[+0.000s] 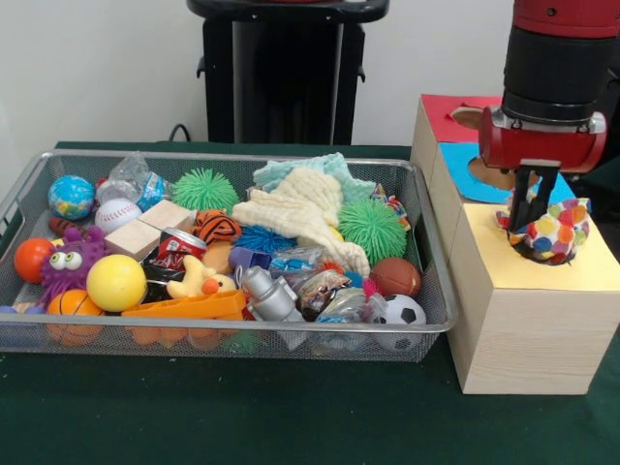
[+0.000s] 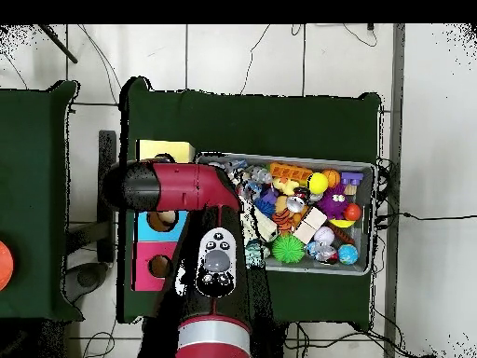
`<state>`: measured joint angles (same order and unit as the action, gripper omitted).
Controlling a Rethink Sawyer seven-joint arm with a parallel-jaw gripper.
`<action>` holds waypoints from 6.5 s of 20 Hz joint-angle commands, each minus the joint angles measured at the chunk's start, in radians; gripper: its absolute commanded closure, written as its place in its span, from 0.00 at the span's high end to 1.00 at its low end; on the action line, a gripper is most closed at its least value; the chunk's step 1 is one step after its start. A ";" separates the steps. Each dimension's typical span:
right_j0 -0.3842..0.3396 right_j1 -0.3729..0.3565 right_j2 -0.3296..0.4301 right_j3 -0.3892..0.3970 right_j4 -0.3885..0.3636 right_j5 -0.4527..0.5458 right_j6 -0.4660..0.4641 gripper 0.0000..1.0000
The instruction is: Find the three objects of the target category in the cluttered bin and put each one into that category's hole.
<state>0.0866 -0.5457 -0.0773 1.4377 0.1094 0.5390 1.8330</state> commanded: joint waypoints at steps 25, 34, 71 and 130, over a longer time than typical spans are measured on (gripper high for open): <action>0.013 0.145 0.092 -0.006 0.041 -0.138 0.157 0.00; 0.005 0.159 0.093 -0.016 0.042 -0.145 0.147 0.00; -0.013 -0.066 0.090 0.153 0.048 0.002 0.147 0.00; -0.456 -0.309 0.325 0.401 -0.231 -0.097 -0.050 1.00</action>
<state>-0.3399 -0.9220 0.1409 1.7831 -0.0642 0.4851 1.8330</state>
